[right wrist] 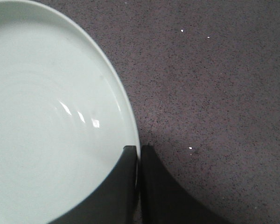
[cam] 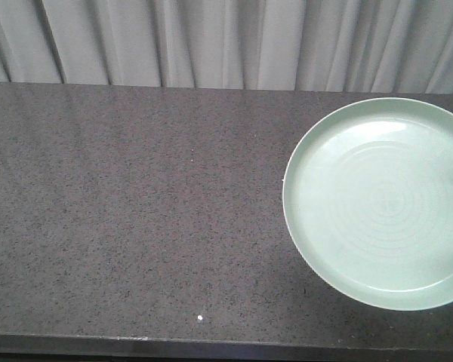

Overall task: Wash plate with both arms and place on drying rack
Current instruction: 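Raise the held plate with the right gripper toward the robot, then drive the base away from the counter holding the plate in the right gripper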

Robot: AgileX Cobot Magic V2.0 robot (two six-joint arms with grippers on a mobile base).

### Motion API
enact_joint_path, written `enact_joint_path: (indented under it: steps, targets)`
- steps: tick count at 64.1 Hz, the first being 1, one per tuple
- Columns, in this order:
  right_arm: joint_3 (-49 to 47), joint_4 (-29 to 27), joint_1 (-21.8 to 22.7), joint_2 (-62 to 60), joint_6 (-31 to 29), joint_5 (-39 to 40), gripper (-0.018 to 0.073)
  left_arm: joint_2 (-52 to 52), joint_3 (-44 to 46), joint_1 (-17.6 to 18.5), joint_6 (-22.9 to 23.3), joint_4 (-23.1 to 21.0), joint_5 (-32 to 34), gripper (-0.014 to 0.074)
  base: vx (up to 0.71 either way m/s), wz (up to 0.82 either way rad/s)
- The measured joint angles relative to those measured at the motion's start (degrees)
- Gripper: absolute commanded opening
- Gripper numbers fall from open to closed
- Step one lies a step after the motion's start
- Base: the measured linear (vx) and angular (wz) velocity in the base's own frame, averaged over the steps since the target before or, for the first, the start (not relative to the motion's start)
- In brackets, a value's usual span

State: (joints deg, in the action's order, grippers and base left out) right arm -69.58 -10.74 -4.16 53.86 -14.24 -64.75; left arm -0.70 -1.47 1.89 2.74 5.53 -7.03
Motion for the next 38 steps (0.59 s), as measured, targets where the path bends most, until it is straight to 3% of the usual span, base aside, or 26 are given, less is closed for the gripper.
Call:
enact_joint_path:
  steps: [38]
  targets:
    - [0.0,0.1,0.0,0.0,0.0,0.0,-0.0009,0.0,0.0,0.0,0.0,0.0,0.0,0.0003,-0.02,0.36]
